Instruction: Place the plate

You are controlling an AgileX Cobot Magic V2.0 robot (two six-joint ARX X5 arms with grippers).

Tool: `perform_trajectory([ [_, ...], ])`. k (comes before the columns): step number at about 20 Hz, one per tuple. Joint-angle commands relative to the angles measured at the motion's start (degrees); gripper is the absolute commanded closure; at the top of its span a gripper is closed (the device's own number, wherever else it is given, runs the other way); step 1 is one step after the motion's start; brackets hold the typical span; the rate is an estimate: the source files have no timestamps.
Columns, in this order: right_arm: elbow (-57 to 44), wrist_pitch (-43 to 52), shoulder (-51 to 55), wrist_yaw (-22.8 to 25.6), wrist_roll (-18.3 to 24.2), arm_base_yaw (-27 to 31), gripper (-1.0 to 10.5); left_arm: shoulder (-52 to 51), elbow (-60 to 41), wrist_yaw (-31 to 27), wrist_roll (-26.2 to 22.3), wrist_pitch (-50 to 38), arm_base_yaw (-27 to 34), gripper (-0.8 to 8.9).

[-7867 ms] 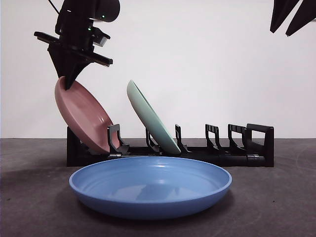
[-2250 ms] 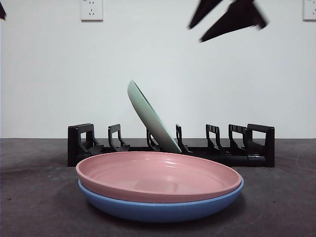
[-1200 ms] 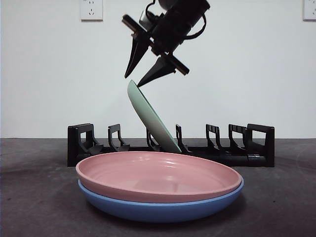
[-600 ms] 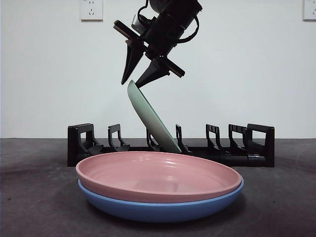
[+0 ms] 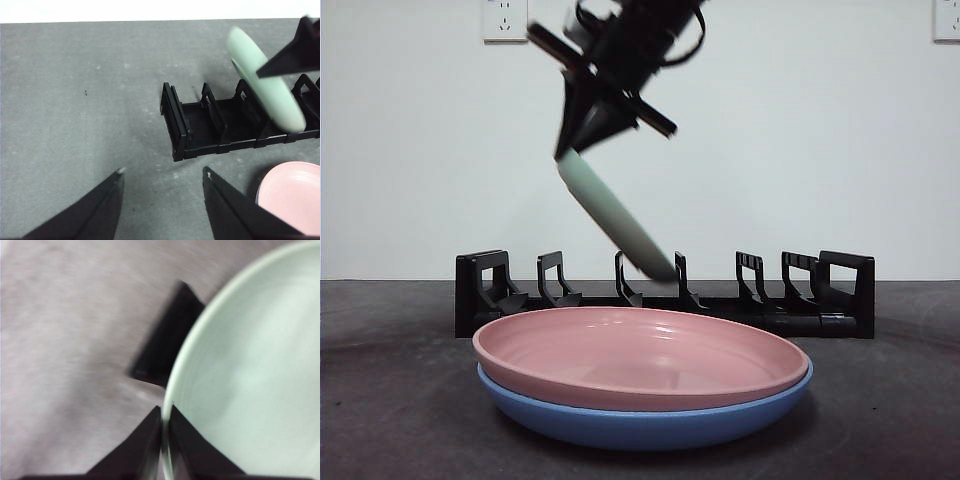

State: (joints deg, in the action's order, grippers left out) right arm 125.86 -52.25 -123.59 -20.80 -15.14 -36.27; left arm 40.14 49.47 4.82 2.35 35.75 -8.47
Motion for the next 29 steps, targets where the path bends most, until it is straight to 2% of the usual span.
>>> perform_trajectory([
  [1,6.43,-1.25,0.5,-0.61,3.67,-2.01,9.4,0.22,0.74,0.09,0.04,-0.68,0.07,5.63],
  [3,10.49,-3.41,0.5,1.07,6.78,-3.06,9.3,0.22,0.74,0.09,0.04,-0.7,0.07,5.63],
  [8,15.23,-9.86,0.61,16.7,20.31,-7.13,9.4,0.22,0.74,0.09,0.04,-0.98,0.07,5.63],
  [13,14.95,-11.06,1.2,24.3,21.7,-10.88,9.4,0.22,0.74,0.09,0.04,-0.98,0.07,5.63],
  [20,14.93,-7.87,8.07,25.31,22.1,-14.19,9.4,0.22,0.74,0.09,0.04,-0.92,0.07,5.63],
  [23,14.93,-6.56,12.83,25.4,24.61,-14.99,9.3,0.22,0.74,0.09,0.07,-0.79,0.07,5.63],
  [29,14.93,-7.93,21.03,25.09,24.26,-14.99,9.4,0.22,0.74,0.09,0.31,-1.03,0.07,5.63],
])
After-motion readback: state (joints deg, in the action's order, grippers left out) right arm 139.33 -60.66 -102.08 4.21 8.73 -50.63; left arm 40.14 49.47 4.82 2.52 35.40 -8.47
